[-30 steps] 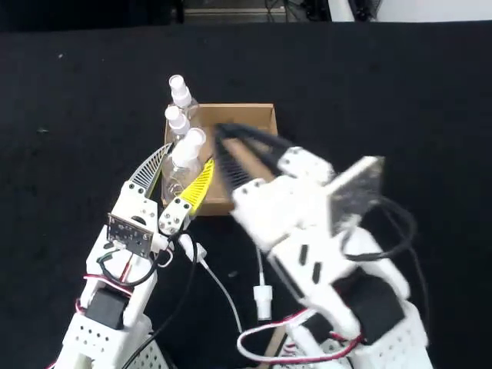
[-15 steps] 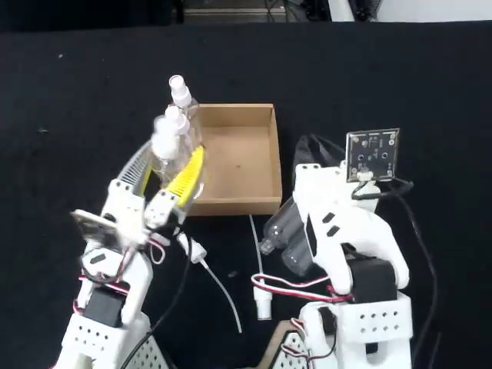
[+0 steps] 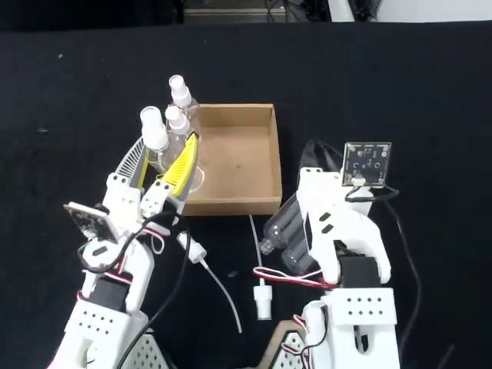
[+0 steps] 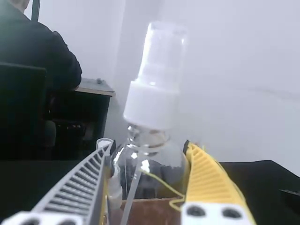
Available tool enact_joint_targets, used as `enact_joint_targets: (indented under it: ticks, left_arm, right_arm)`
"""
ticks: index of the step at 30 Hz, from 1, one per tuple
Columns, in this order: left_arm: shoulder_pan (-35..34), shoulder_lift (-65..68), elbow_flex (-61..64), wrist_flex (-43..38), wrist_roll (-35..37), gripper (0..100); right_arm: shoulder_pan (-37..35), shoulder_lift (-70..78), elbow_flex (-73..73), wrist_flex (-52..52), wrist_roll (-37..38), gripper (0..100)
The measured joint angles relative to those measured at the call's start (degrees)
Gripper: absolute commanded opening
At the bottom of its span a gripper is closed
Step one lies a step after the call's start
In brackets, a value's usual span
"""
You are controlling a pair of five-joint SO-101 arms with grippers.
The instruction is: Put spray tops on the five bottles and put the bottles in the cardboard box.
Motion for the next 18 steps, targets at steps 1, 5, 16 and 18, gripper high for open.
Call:
enact_joint_targets:
  ticks: [1, 5, 16, 18]
  left_arm:
    - [0.0, 2.4, 0.0, -2.2, 0.0, 3]
    - [0.1, 15.5, -0.6, -9.6, 0.0, 3]
    - [0.1, 47.0, -1.9, -36.2, 0.0, 3]
    - [0.0, 50.5, -2.0, -40.3, 0.0, 3]
  right_arm:
    - [0.0, 0.0, 0.4, -0.5, 0.0, 1.1]
    - [0.0, 0.0, 0.4, -1.2, 0.0, 1.1]
    - [0.2, 0.0, 0.4, -1.2, 0.0, 1.1]
    - [0.2, 0.0, 0.4, -1.2, 0.0, 1.1]
